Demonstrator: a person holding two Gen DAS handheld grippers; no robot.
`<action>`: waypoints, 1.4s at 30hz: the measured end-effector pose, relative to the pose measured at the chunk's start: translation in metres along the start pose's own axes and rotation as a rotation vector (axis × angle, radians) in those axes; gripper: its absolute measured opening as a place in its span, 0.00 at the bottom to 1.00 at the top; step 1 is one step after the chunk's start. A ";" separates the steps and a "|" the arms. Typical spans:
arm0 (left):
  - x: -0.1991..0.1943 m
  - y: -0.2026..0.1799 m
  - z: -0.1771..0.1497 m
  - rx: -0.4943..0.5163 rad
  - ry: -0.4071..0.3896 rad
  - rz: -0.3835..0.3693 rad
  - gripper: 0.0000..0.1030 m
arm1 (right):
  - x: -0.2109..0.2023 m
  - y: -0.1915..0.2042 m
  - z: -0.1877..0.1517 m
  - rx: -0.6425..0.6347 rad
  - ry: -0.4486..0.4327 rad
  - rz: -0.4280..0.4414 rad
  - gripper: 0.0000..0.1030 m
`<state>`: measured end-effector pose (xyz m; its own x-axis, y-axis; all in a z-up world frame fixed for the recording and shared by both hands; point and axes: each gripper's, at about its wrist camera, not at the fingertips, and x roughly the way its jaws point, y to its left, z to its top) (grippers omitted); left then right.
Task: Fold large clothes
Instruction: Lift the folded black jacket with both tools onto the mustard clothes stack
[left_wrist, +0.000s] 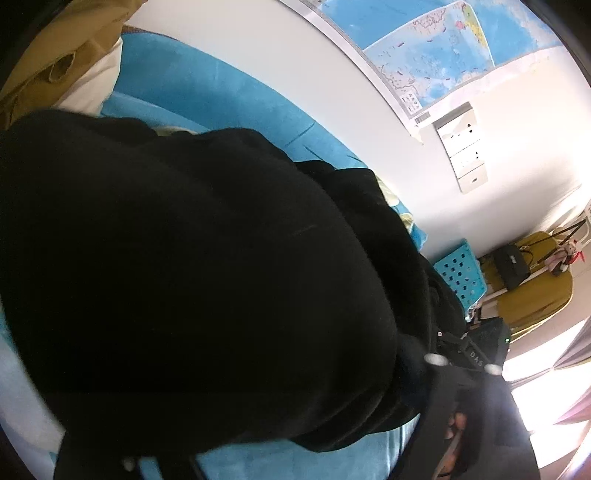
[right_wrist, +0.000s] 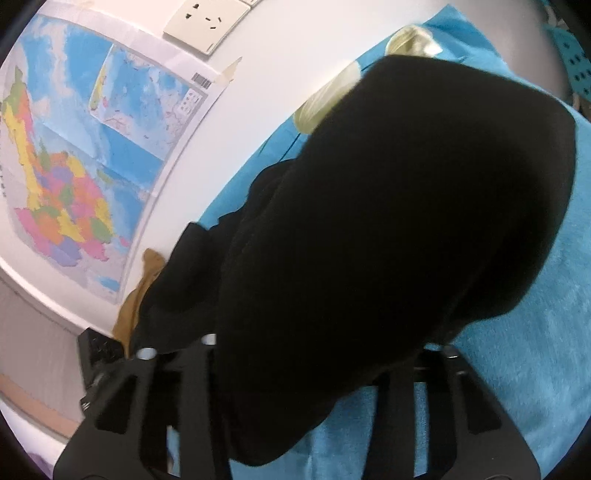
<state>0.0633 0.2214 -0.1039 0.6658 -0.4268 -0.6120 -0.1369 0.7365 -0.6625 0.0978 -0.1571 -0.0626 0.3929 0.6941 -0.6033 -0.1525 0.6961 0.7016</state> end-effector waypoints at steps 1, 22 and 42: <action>0.000 0.000 0.000 -0.001 0.002 0.005 0.60 | -0.001 0.002 0.001 -0.002 0.007 0.022 0.28; -0.105 -0.097 0.072 0.282 -0.181 0.014 0.31 | -0.055 0.197 0.059 -0.442 -0.177 0.210 0.23; -0.380 0.055 0.186 0.195 -0.710 0.397 0.31 | 0.171 0.483 0.014 -0.662 -0.013 0.591 0.23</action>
<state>-0.0608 0.5218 0.1723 0.9077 0.2677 -0.3232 -0.3730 0.8677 -0.3287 0.1040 0.2954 0.1780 0.0934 0.9745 -0.2041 -0.8253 0.1904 0.5316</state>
